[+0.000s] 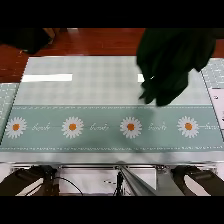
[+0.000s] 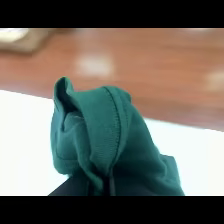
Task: Fold the shirts.
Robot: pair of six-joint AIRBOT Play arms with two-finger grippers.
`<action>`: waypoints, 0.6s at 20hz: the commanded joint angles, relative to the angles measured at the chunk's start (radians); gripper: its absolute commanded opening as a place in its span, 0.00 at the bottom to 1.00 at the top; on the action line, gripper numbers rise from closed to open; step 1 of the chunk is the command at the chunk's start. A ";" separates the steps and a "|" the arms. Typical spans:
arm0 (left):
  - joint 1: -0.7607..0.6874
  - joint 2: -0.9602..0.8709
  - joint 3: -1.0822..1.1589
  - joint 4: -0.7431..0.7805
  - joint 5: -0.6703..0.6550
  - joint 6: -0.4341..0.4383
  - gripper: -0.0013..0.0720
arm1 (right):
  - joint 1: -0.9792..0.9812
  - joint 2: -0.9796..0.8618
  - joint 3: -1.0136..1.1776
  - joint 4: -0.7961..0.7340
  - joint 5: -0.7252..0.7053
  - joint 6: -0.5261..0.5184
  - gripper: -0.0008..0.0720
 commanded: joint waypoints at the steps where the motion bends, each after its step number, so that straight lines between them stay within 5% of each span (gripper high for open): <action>1: 0.001 0.042 0.002 0.001 -0.159 -0.001 0.95 | 0.152 -0.032 -0.002 0.042 0.138 -0.003 0.05; 6: 0.001 0.040 -0.047 0.001 -0.188 0.000 0.95 | 0.341 -0.286 -0.049 -0.058 0.170 -0.003 0.05; 12: 0.001 0.039 -0.248 0.001 -0.182 0.000 0.95 | 0.447 -0.614 -0.062 -0.054 -0.036 -0.004 0.05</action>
